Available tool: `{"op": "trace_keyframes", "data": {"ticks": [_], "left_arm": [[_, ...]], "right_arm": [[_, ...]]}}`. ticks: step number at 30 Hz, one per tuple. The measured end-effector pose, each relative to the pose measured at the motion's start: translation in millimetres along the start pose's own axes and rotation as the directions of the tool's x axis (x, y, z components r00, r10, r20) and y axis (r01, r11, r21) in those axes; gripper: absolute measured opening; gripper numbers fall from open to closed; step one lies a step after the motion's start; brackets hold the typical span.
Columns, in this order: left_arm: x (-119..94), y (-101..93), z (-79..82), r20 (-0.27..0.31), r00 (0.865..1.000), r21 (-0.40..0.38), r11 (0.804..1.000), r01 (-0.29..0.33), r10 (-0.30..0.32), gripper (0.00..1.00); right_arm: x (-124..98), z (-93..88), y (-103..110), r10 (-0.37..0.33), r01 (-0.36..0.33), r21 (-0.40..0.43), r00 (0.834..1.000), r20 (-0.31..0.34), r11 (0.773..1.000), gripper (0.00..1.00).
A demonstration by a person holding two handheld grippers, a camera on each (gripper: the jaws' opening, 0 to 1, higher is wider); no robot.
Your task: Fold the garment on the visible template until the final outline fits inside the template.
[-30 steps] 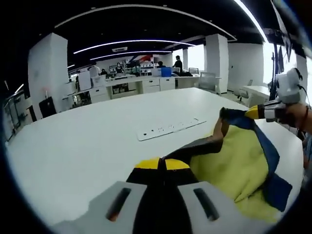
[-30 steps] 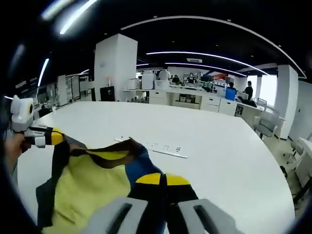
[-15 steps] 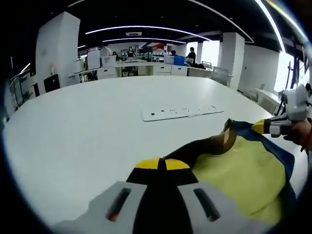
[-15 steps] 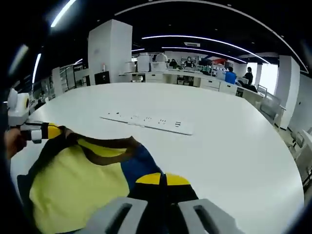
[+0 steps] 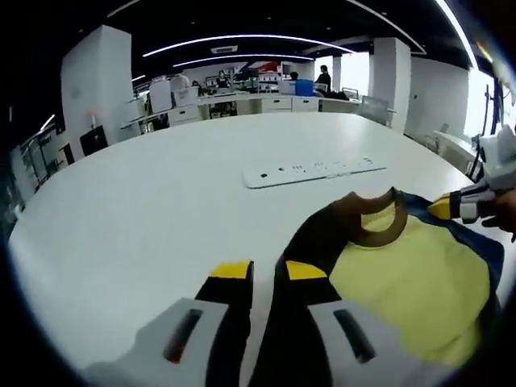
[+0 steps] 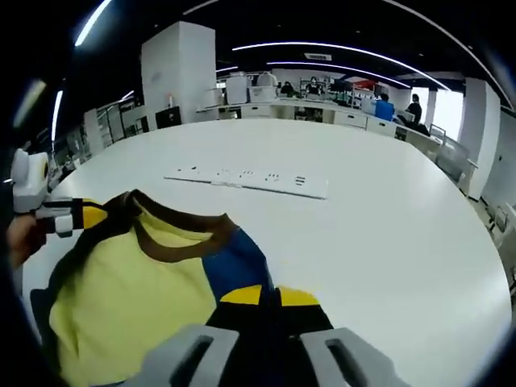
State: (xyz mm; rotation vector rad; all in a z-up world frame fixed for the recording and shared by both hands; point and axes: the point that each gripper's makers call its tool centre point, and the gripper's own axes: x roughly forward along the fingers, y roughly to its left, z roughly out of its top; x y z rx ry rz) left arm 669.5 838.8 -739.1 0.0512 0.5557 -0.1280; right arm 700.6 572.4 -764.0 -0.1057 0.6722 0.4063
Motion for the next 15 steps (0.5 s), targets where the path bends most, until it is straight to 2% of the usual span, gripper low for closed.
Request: {"op": "trace_keyframes", "data": {"ticks": [3, 5, 7, 8, 11, 15], "left_arm": [[-9, -1.6, 7.6, 0.016, 1.0, 0.024, 1.0, 0.008, -0.008, 0.24], [-15, -3.9, 10.3, 0.019, 1.0, 0.023, 0.999, 0.023, -0.024, 0.33], [-25, -6.2, 12.5, 0.017, 0.999, 0.062, 0.998, 0.028, -0.029, 0.42], [-31, -7.8, 14.7, 0.027, 0.999, 0.09, 0.995, 0.035, -0.038, 0.45], [-45, -14.2, 17.3, 0.054, 0.996, 0.079, 0.994, 0.073, -0.077, 0.55], [-62, -20.7, 14.4, 0.054, 0.993, 0.071, 0.992, 0.101, -0.105, 0.67]], "right_arm": [[-8, 5.2, 2, -0.001, 0.001, 0.001, 1.0, 0.012, 1.0, 0.24], [-15, 6.7, 9, 0.041, -0.042, 0.052, 0.999, 0.017, 0.998, 0.35], [-25, 10.7, 14, 0.066, -0.07, 0.091, 0.996, 0.052, 0.993, 0.43], [-27, 10.7, 15, 0.067, -0.072, 0.086, 0.996, 0.053, 0.994, 0.48], [-43, 7.5, 24, 0.097, -0.099, 0.062, 0.995, 0.038, 0.993, 0.6], [-66, 6.1, 36, 0.142, -0.144, 0.044, 0.989, 0.04, 0.989, 0.69]]}}
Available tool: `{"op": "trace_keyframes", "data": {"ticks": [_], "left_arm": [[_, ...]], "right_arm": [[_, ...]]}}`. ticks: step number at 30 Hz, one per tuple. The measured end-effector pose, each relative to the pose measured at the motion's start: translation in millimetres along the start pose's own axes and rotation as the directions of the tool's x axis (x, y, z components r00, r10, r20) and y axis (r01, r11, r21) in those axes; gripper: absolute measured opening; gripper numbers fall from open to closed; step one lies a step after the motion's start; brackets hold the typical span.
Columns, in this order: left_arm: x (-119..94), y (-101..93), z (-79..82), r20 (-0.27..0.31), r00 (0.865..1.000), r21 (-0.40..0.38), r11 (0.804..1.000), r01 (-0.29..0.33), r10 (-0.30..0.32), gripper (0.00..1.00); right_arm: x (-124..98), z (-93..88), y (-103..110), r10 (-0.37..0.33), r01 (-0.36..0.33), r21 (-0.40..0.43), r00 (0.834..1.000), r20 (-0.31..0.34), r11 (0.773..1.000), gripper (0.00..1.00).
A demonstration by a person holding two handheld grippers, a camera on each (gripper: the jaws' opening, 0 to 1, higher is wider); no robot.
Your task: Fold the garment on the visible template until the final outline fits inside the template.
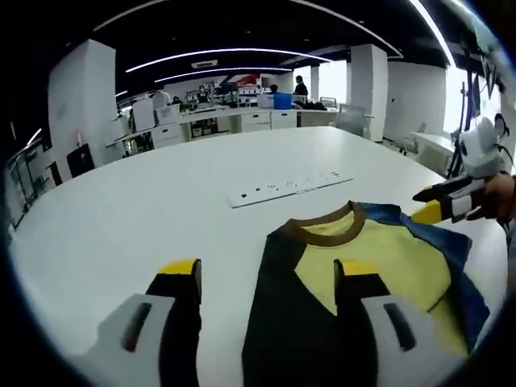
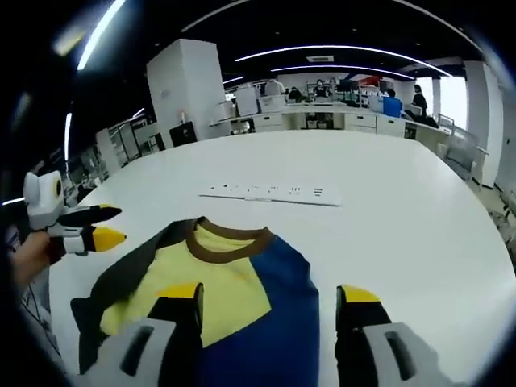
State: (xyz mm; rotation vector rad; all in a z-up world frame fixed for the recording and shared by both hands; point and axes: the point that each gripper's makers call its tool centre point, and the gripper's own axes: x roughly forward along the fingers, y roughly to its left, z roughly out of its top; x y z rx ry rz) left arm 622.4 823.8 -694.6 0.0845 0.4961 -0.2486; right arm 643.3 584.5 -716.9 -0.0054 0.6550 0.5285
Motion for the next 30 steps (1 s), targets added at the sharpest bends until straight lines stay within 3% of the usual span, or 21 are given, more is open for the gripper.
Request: {"op": "trace_keyframes", "data": {"ticks": [11, 17, 23, 28, 30], "left_arm": [[-52, -37.7, -9.7, 0.012, 0.995, 0.053, 0.993, 0.101, -0.102, 0.81], [-77, -52.4, -17.5, 0.003, 0.988, 0.085, 0.985, 0.153, -0.154, 0.84], [-105, -69.1, -34.6, -0.002, 0.982, 0.074, 0.979, 0.19, -0.19, 0.84], [-124, -80.9, -54.7, -0.04, 0.974, 0.144, 0.964, 0.226, -0.222, 0.84], [-131, -85.4, -61.5, -0.048, 0.969, 0.13, 0.96, 0.246, -0.242, 0.83]], "right_arm": [[-53, -25.8, 47, 0.129, -0.129, -0.029, 0.991, -0.03, 0.991, 0.75], [-79, -43.6, 64, 0.148, -0.154, -0.118, 0.987, -0.06, 0.981, 0.76], [-104, -69.0, 89, 0.225, -0.235, -0.112, 0.97, -0.09, 0.966, 0.75], [-120, -88.4, 101, 0.262, -0.275, -0.109, 0.958, -0.118, 0.955, 0.75], [-126, -97.9, 107, 0.279, -0.292, -0.102, 0.952, -0.124, 0.951, 0.75]]}}
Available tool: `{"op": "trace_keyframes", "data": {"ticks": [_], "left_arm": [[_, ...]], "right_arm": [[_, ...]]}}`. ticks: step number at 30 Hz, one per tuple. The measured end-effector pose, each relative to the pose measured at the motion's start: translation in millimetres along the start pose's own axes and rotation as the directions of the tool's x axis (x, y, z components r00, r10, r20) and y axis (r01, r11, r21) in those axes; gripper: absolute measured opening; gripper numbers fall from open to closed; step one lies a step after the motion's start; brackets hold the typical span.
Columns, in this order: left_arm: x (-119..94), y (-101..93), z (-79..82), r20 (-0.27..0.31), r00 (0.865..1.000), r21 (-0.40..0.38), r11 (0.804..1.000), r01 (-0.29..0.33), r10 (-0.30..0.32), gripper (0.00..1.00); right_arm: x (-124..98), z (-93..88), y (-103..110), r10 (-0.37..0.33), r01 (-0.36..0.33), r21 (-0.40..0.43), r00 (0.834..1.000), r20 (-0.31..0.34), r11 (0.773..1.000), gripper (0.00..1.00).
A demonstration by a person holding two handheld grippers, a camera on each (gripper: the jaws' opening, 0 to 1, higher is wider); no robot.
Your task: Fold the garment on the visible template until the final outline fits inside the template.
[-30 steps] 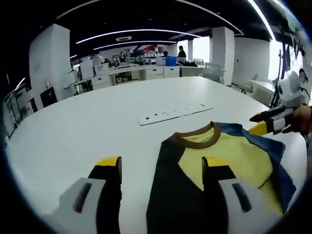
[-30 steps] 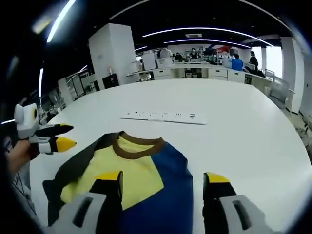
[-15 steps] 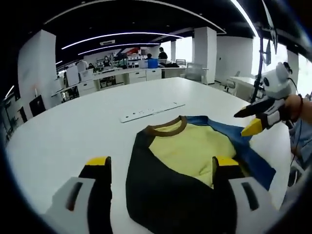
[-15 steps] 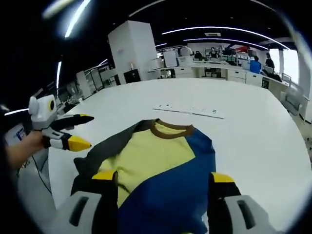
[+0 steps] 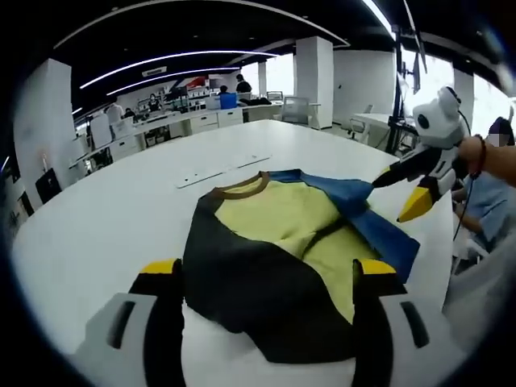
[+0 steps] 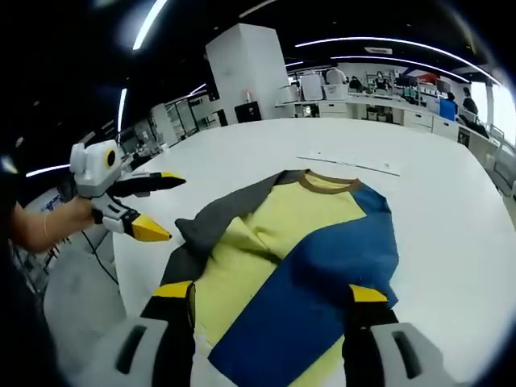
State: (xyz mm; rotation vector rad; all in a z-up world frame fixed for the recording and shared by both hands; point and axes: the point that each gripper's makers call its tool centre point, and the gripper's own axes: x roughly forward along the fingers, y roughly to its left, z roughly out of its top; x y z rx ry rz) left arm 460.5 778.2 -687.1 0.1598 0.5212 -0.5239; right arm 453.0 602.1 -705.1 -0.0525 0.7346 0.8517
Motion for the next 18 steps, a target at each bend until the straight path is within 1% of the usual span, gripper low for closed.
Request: {"op": "trace_keyframes", "data": {"ticks": [3, 6, 7, 8, 9, 10, 12, 15, 17, 18], "left_arm": [[-7, -12.5, -7.4, 0.002, 1.0, -0.003, 1.0, 0.021, -0.021, 0.81], [-10, -25.1, -17.5, -0.011, 0.999, 0.002, 0.999, 0.037, -0.037, 0.78], [-11, -29.2, -21.3, -0.013, 0.999, 0.002, 0.999, 0.043, -0.043, 0.78], [-11, -31.3, -23.7, -0.014, 0.999, 0.001, 0.999, 0.046, -0.046, 0.76], [-12, -33.5, -26.3, -0.01, 0.999, -0.002, 0.999, 0.045, -0.045, 0.75], [-13, -35.1, -27.2, -0.004, 0.999, -0.001, 0.999, 0.047, -0.047, 0.75], [-14, -38.3, -30.5, -0.001, 0.999, -0.001, 0.999, 0.044, -0.044, 0.72], [-15, -43.2, -37.8, -0.014, 0.999, 0.013, 0.999, 0.045, -0.045, 0.7], [-14, -48.0, -42.8, -0.027, 0.998, 0.023, 0.998, 0.058, -0.057, 0.69], [-14, -53.1, -47.2, -0.04, 0.996, 0.026, 0.997, 0.076, -0.075, 0.68]], "right_arm": [[-2, -15.7, 11, 0.029, -0.029, -0.006, 0.999, -0.021, 1.0, 0.75], [-4, -33.2, 18, 0.037, -0.038, -0.027, 0.998, -0.051, 0.999, 0.74], [-4, -34.9, 19, 0.037, -0.039, -0.028, 0.998, -0.052, 0.999, 0.73], [-5, -40.3, 21, 0.039, -0.041, -0.029, 0.997, -0.06, 0.999, 0.73], [-5, -44.5, 24, 0.047, -0.05, -0.037, 0.997, -0.067, 0.998, 0.71], [-6, -50.4, 28, 0.058, -0.062, -0.053, 0.995, -0.077, 0.997, 0.68], [-8, -62.7, 30, 0.049, -0.059, -0.088, 0.992, -0.113, 0.994, 0.65], [-9, -74.1, 32, 0.044, -0.057, -0.094, 0.99, -0.134, 0.994, 0.64], [-10, -79.8, 33, 0.044, -0.058, -0.095, 0.989, -0.141, 0.994, 0.6], [-10, -82.0, 33, 0.04, -0.055, -0.097, 0.988, -0.146, 0.994, 0.57]]}}
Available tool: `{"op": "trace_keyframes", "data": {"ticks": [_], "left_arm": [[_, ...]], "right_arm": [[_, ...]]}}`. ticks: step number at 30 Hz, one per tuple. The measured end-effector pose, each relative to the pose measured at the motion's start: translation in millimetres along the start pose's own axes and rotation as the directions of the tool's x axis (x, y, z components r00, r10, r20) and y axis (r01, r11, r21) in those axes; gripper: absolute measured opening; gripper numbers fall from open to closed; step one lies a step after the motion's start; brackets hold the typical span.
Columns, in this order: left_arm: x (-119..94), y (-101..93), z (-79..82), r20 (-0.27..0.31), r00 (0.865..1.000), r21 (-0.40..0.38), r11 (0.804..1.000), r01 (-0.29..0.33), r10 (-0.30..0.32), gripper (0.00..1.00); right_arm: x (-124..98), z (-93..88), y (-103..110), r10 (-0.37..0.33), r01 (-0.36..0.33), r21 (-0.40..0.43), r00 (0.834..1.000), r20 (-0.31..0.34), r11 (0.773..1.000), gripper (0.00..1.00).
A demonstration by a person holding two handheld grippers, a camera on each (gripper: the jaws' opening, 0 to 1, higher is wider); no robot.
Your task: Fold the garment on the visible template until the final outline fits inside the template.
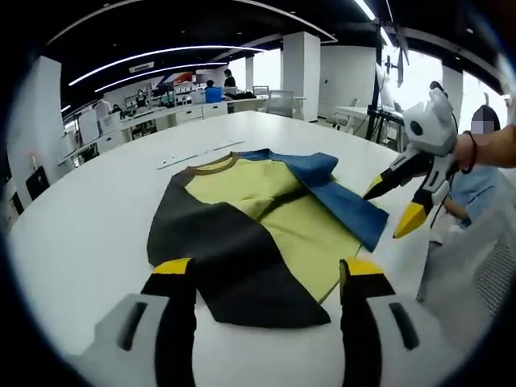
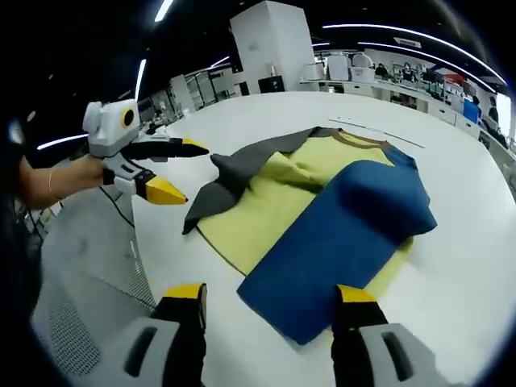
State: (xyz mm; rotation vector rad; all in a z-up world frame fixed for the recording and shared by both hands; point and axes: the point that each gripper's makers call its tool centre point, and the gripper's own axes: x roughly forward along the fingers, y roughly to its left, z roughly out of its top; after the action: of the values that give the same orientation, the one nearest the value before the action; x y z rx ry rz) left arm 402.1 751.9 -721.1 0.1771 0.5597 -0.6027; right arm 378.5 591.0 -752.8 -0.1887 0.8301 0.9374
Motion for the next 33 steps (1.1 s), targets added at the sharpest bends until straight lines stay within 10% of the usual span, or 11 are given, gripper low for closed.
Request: {"op": "trace_keyframes", "data": {"ticks": [16, 33], "left_arm": [[6, -16.1, -52.1, -0.159, 0.987, 0.015, 1.0, 0.001, 0.001, 0.38], [-9, -17.0, -52.9, -0.155, 0.988, -0.059, 0.998, -0.015, 0.006, 0.01]], "right_arm": [[7, -25.5, -12, -0.135, 0.115, -0.24, 0.988, -0.068, 0.964, 0.17], [1, -24.5, -13, -0.156, 0.139, -0.207, 0.985, -0.071, 0.968, 0.0]]}}
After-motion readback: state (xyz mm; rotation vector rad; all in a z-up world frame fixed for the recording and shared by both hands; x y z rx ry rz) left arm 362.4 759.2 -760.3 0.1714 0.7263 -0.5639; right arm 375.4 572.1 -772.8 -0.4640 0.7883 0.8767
